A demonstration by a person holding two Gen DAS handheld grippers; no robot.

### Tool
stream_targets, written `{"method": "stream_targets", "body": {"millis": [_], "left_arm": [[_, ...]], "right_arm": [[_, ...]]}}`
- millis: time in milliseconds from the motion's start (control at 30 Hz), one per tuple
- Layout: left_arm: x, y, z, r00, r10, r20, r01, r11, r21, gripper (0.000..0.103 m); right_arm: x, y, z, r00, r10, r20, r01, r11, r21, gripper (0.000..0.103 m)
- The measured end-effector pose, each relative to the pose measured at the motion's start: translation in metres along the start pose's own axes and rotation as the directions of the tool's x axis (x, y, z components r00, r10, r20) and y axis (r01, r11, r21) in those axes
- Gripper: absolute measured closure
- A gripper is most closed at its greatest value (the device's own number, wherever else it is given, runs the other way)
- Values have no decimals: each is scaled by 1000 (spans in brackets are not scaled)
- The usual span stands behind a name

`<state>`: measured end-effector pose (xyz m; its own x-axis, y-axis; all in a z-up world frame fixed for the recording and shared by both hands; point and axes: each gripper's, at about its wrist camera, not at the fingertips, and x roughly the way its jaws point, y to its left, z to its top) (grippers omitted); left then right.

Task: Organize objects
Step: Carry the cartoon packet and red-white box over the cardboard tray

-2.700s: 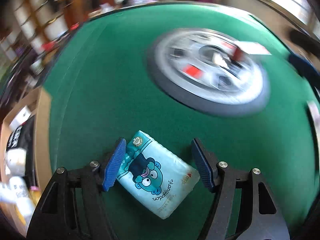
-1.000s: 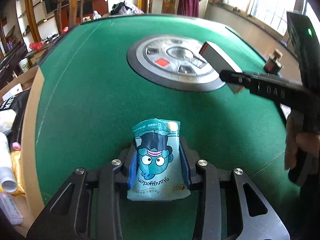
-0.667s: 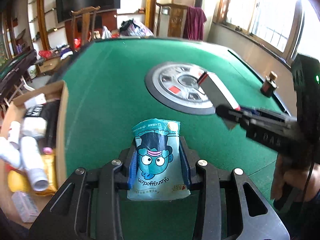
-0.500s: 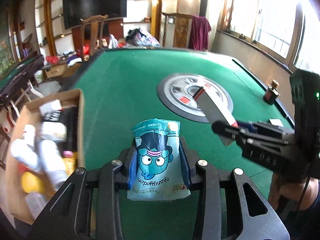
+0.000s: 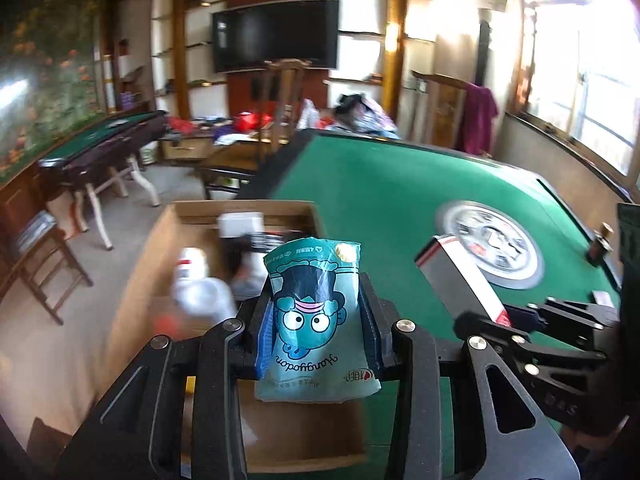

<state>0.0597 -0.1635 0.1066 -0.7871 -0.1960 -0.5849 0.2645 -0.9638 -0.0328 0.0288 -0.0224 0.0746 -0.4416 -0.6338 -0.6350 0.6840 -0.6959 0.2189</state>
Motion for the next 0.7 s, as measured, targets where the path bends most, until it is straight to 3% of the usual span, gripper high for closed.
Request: {"method": "stream_targets", "body": {"millis": [133, 433, 700], "left_arm": [[-1, 25, -7, 997, 71, 18, -71, 997, -20, 67], [6, 65, -23, 994, 110, -3, -110, 992, -69, 67], [10, 74, -28, 991, 133, 13, -132, 989, -71, 66]], "right_arm": [[13, 31, 2, 1000, 17, -17, -18, 999, -47, 77], [41, 72, 2, 997, 36, -65, -42, 994, -97, 77], [56, 86, 1, 995, 26, -93, -37, 992, -117, 77]]}}
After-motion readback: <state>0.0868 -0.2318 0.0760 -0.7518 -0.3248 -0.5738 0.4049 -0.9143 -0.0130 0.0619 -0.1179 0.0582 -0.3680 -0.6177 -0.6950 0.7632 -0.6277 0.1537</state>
